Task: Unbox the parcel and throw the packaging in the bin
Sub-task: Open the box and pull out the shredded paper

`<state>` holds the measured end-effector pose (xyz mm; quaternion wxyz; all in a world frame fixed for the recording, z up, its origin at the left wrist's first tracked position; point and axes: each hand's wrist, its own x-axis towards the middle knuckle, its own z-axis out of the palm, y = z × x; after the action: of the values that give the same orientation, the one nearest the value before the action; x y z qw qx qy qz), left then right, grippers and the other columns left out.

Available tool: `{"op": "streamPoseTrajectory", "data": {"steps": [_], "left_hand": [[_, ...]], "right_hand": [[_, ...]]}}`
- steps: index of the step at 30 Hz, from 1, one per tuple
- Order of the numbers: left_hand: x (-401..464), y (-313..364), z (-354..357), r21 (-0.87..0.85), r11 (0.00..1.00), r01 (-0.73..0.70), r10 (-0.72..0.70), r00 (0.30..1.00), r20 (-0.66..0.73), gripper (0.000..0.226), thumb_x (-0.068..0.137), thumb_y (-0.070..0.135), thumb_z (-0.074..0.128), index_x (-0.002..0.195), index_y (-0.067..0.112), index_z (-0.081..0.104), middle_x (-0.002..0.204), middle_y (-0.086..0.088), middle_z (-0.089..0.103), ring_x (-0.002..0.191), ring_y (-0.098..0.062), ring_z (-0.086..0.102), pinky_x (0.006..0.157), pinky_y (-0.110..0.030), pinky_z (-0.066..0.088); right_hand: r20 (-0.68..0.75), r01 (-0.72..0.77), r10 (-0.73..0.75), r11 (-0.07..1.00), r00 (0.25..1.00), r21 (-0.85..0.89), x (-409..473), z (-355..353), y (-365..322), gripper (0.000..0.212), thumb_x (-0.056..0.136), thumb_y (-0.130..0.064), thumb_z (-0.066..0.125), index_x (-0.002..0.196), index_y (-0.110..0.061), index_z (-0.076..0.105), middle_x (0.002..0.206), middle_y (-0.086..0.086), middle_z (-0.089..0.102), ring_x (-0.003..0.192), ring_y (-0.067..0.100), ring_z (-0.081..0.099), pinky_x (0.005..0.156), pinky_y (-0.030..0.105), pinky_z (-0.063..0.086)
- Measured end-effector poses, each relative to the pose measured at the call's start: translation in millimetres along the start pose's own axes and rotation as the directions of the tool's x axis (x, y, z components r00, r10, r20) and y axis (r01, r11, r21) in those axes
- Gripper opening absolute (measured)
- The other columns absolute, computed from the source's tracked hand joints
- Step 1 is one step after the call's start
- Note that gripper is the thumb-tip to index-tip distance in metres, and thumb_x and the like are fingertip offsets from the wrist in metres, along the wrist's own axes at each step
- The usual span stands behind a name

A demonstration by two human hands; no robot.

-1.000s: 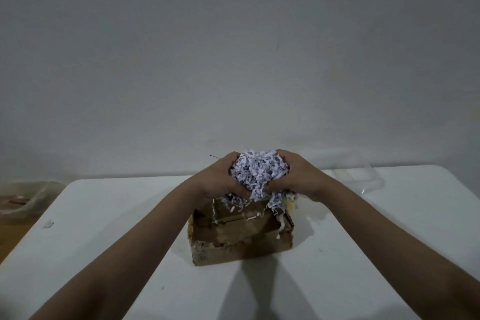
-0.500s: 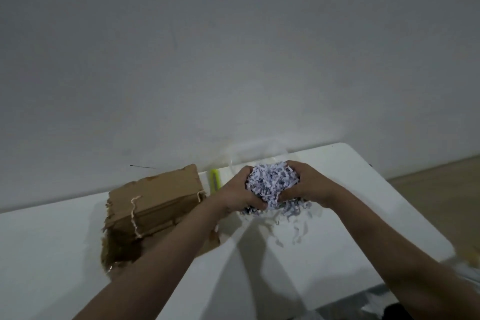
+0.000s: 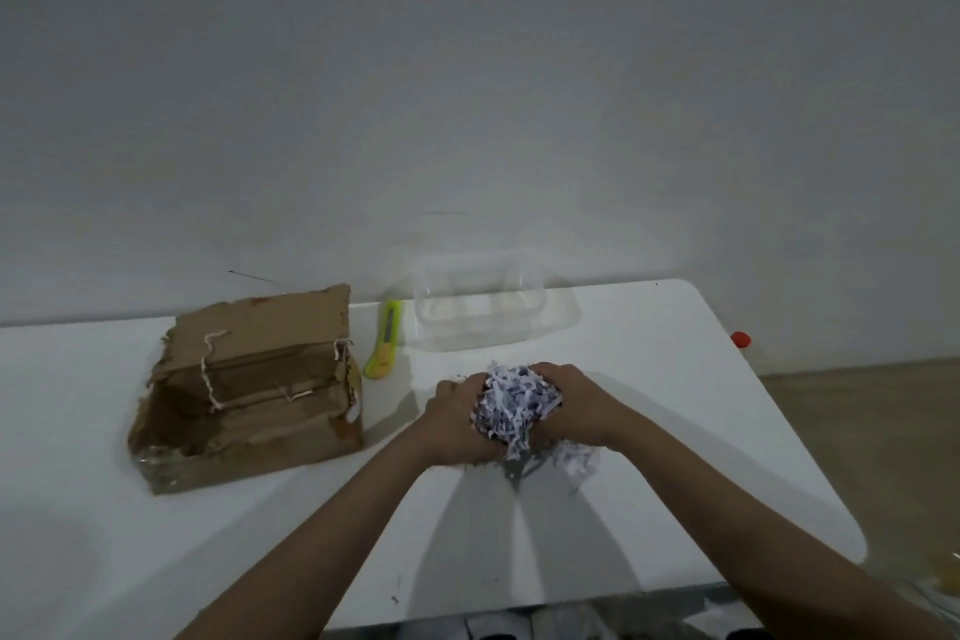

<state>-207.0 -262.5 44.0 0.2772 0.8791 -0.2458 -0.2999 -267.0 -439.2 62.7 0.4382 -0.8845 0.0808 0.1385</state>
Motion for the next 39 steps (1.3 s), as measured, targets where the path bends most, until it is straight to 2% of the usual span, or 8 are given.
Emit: {"op": "streamPoseTrajectory", "data": {"steps": [4, 9, 16, 19, 24, 29, 34, 39], "left_hand": [[-9.6, -10.8, -8.6, -0.130, 0.991, -0.043, 0.036, 0.998, -0.056, 0.106, 0.060, 0.039, 0.081, 0.147, 0.029, 0.022, 0.148, 0.002, 0.038, 0.134, -0.020, 0.039, 0.107, -0.038, 0.039], [-24.6, -16.6, -17.9, -0.180, 0.983, -0.021, -0.030, 0.962, -0.272, 0.068, 0.081, 0.026, 0.072, 0.142, 0.028, 0.039, 0.139, 0.001, 0.047, 0.130, -0.018, 0.044, 0.098, -0.027, 0.041], [-40.5, -32.7, -28.4, -0.215, 0.970, -0.115, -0.059, 0.744, -0.665, 0.025, 0.085, 0.012, 0.065, 0.110, 0.013, 0.067, 0.105, -0.002, 0.066, 0.096, -0.017, 0.063, 0.082, -0.024, 0.047], [-54.7, -55.2, -47.8, -0.119, 0.987, -0.107, -0.020, 0.656, -0.754, 0.021, 0.084, 0.013, 0.065, 0.104, 0.016, 0.068, 0.097, 0.002, 0.058, 0.086, -0.016, 0.060, 0.073, -0.025, 0.045], [-87.4, -119.5, -93.0, -0.038, 0.997, -0.072, 0.008, 0.548, -0.836, 0.031, 0.078, 0.026, 0.062, 0.107, 0.014, 0.065, 0.110, -0.003, 0.059, 0.100, -0.019, 0.057, 0.085, -0.034, 0.048], [-116.9, -192.7, -136.6, -0.023, 0.995, 0.094, -0.078, 0.644, -0.761, 0.070, 0.072, 0.045, 0.064, 0.136, 0.024, 0.044, 0.147, -0.001, 0.037, 0.132, -0.026, 0.038, 0.108, -0.063, 0.022], [-128.4, -249.8, -162.6, 0.108, 0.990, 0.087, -0.005, 0.802, -0.597, 0.120, 0.054, 0.087, 0.049, 0.151, 0.029, 0.008, 0.160, 0.008, 0.000, 0.146, -0.014, 0.003, 0.110, -0.064, 0.001], [-125.3, -274.2, -156.7, 0.117, 0.993, -0.019, 0.074, 0.873, -0.483, 0.112, 0.065, 0.085, 0.045, 0.150, 0.032, -0.007, 0.159, 0.012, -0.001, 0.146, -0.010, 0.002, 0.112, -0.064, 0.005]], "right_hand": [[0.049, -0.013, 0.017, 0.997, 0.999, -0.083, -2.4, -10.5, -2.7, 0.080, 0.063, -0.005, 0.080, 0.134, -0.014, 0.045, 0.126, 0.000, 0.052, 0.117, 0.016, 0.050, 0.102, 0.037, 0.043], [0.061, -0.059, 0.075, 0.971, 0.995, -0.233, -3.6, -20.5, -4.8, 0.088, 0.080, -0.037, 0.070, 0.149, -0.033, 0.016, 0.160, 0.008, 0.005, 0.147, 0.022, 0.012, 0.114, 0.039, 0.022], [-0.274, 0.131, -0.178, 0.975, 0.945, -0.182, 1.7, 12.2, -45.6, 0.041, 0.089, -0.023, 0.060, 0.129, -0.017, 0.053, 0.137, 0.004, 0.050, 0.126, 0.020, 0.047, 0.103, 0.029, 0.035], [-0.289, 0.218, -0.239, 0.971, 0.927, -0.103, 13.4, 43.1, -75.0, 0.035, 0.086, -0.019, 0.064, 0.121, -0.015, 0.060, 0.125, 0.007, 0.056, 0.110, 0.023, 0.059, 0.092, 0.029, 0.046], [-0.251, 0.348, -0.361, 0.933, 0.898, -0.097, 41.1, 100.1, -129.9, 0.028, 0.083, -0.014, 0.066, 0.111, -0.013, 0.065, 0.111, 0.007, 0.062, 0.101, 0.019, 0.061, 0.084, 0.022, 0.046], [-0.218, 0.404, -0.411, 0.911, 0.885, -0.077, 77.6, 157.8, -178.8, 0.032, 0.079, -0.011, 0.066, 0.111, -0.013, 0.066, 0.107, 0.003, 0.062, 0.095, 0.015, 0.062, 0.089, 0.031, 0.054], [-0.167, 0.484, -0.521, 0.848, 0.837, -0.217, 117.8, 202.5, -221.1, 0.039, 0.081, -0.018, 0.067, 0.120, -0.018, 0.059, 0.122, 0.000, 0.057, 0.114, 0.015, 0.050, 0.099, 0.031, 0.044], [-0.092, 0.419, -0.512, 0.782, 0.854, -0.462, 157.0, 227.1, -234.8, 0.042, 0.080, -0.025, 0.069, 0.121, -0.021, 0.061, 0.125, -0.002, 0.058, 0.116, 0.020, 0.044, 0.095, 0.033, 0.039]]}}
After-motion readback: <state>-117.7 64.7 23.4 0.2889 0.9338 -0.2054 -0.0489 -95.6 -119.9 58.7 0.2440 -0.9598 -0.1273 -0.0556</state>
